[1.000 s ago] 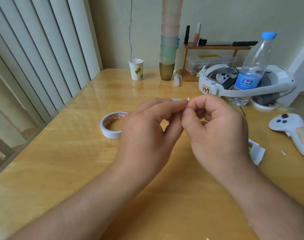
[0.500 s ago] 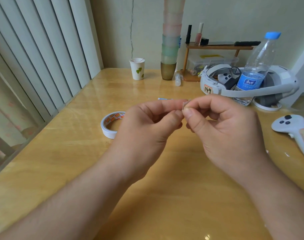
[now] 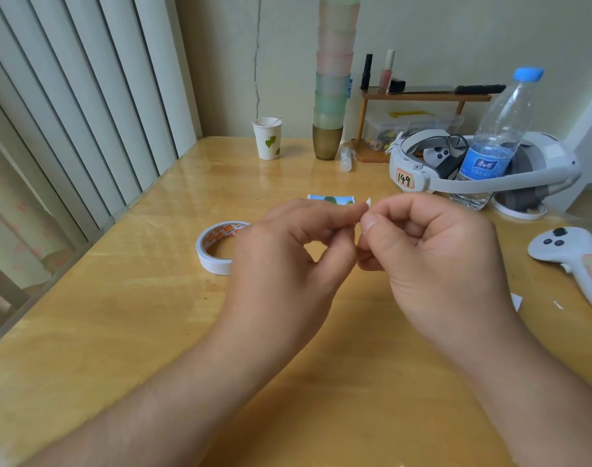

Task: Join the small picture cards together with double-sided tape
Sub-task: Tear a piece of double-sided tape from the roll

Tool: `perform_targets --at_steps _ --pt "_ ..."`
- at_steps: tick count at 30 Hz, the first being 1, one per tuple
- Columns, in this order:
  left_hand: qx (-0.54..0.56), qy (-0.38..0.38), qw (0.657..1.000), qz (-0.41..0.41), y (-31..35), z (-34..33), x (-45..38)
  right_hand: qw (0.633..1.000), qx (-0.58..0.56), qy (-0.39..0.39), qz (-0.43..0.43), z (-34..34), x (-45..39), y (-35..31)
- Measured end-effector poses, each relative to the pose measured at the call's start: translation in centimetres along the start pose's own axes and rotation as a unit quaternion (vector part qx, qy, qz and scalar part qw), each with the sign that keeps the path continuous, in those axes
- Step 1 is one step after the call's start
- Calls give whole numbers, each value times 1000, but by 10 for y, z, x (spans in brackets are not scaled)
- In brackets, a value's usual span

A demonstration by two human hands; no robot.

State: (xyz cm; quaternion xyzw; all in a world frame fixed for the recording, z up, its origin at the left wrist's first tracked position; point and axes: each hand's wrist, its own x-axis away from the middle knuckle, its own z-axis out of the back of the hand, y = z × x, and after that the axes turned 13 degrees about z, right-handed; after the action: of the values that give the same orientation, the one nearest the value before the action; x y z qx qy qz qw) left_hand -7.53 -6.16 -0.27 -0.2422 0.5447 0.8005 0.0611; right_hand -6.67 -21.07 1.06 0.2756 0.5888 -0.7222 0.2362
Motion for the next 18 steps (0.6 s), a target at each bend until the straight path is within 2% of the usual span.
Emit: perform_targets --at_steps 5,10,18 --pt "96 -55 990 87 0 -3 0 1000 -21 1 -9 0 -1 0" --pt "213 -136 953 166 0 -2 -3 998 -58 -6 -27 0 -2 0" --pt "361 -177 877 262 1 -3 -7 993 -106 -37 -36 2 -4 -4"
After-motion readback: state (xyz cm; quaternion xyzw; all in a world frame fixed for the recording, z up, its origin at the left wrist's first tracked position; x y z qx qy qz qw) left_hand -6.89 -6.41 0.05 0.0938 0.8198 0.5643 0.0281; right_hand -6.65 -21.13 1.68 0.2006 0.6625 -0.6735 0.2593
